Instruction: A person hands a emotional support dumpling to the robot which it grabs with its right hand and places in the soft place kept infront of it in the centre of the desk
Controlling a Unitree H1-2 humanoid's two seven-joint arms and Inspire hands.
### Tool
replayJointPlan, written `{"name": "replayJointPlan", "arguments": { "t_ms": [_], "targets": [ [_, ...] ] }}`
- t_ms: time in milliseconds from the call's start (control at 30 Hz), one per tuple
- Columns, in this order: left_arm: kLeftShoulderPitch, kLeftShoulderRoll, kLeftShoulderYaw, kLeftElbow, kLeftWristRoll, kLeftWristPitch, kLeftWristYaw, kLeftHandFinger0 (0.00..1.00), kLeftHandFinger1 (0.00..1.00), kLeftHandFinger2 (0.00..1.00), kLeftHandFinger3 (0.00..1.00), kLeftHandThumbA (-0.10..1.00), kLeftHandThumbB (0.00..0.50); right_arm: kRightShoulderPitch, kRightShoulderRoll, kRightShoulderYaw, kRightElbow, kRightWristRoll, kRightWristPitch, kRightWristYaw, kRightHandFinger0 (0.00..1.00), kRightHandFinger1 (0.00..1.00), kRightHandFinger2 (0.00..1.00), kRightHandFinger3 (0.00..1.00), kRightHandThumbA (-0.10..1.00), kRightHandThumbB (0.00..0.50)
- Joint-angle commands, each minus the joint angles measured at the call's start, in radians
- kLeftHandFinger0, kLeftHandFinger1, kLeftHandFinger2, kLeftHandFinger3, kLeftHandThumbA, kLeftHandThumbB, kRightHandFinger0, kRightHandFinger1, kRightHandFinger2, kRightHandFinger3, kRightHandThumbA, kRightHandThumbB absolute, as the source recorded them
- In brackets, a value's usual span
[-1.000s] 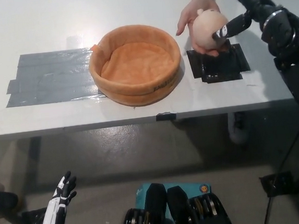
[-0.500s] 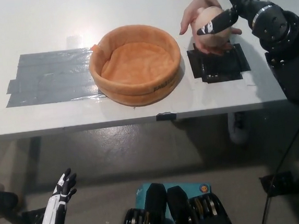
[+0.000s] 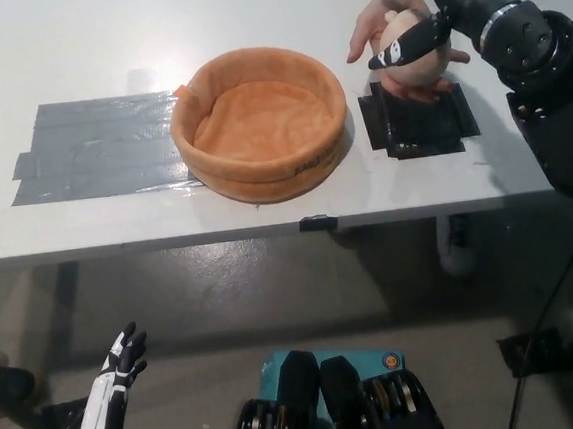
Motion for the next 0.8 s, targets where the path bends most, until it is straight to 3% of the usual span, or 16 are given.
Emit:
{"name": "replayJointPlan", "arguments": {
  "t_ms": [0,133,367,433,567,700,767],
  "targets": [
    [-0.011,0.015,0.007,-0.027,0.002,-0.015,0.000,1.00,1.00,1.00,1.00,1.00,0.473,-0.098,-0.021,0.027,0.040,-0.031,0.011,-0.005,1.00,1.00,1.00,1.00,0.99,0.337],
    [-0.011,0.013,0.007,-0.025,0.005,-0.019,0.004,1.00,1.00,1.00,1.00,1.00,0.477,-0.112,-0.022,0.054,0.158,-0.048,-0.052,-0.048,1.00,1.00,1.00,1.00,0.98,0.366],
    [-0.015,0.012,0.006,-0.020,0.007,-0.022,0.003,1.00,1.00,1.00,1.00,1.00,0.469,-0.126,-0.022,0.112,0.267,-0.077,-0.087,-0.068,1.00,1.00,1.00,1.00,1.00,0.342],
    [-0.014,0.015,0.006,-0.026,0.008,-0.012,0.002,1.00,1.00,1.00,1.00,1.00,0.477,-0.125,-0.017,0.114,0.282,-0.073,-0.093,-0.073,1.00,1.00,1.00,1.00,1.00,0.382],
    [-0.015,0.011,0.009,-0.029,0.000,-0.007,0.002,1.00,1.00,1.00,1.00,1.00,0.471,-0.123,-0.007,0.108,0.311,-0.064,-0.107,-0.084,1.00,1.00,1.00,1.00,1.00,0.397],
    [-0.018,0.013,0.009,-0.030,-0.002,-0.005,-0.002,1.00,1.00,1.00,1.00,1.00,0.482,-0.127,-0.001,0.103,0.321,-0.055,-0.102,-0.072,1.00,1.00,1.00,1.00,1.00,0.378],
    [-0.016,0.010,0.008,-0.036,0.000,0.002,0.001,1.00,1.00,1.00,1.00,1.00,0.480,-0.127,0.014,0.071,0.355,-0.031,-0.129,-0.120,1.00,1.00,1.00,1.00,0.89,0.355]
  ]
}}
